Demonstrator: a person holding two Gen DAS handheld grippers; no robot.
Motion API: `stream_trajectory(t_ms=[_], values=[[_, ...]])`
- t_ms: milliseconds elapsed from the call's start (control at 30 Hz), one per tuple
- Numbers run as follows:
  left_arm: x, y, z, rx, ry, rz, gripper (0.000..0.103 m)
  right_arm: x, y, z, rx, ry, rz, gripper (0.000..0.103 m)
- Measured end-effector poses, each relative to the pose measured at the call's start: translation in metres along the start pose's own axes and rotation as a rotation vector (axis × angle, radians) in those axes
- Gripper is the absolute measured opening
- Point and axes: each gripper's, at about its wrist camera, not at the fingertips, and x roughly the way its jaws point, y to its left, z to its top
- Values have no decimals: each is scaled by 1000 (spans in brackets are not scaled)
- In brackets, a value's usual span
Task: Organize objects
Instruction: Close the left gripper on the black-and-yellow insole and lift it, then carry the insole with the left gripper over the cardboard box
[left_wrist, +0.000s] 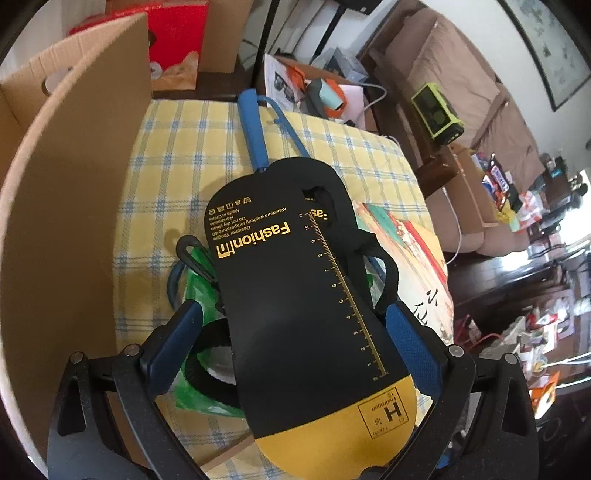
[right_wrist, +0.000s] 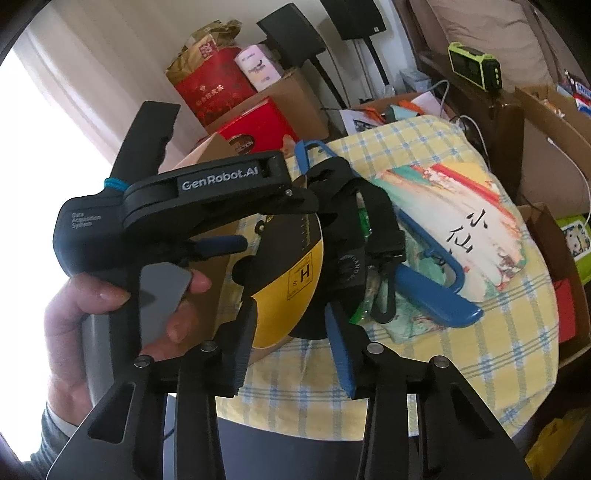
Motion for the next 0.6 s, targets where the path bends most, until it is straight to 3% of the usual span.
stream_trajectory(t_ms=[133,200,300,600], values=[[6,4,0,-29,23,-29,99,0,6,-1,-16,-11,39,37],[7,5,0,-36,36,-37,97,0,10,-1,-36,-9,29,25],[7,7,-3,-44,31,-38,88,3,14,-2,-50,6,15,16],[-14,10,-6,-42,-14,-39,87,1,23,-5,-82,-5,10,12]])
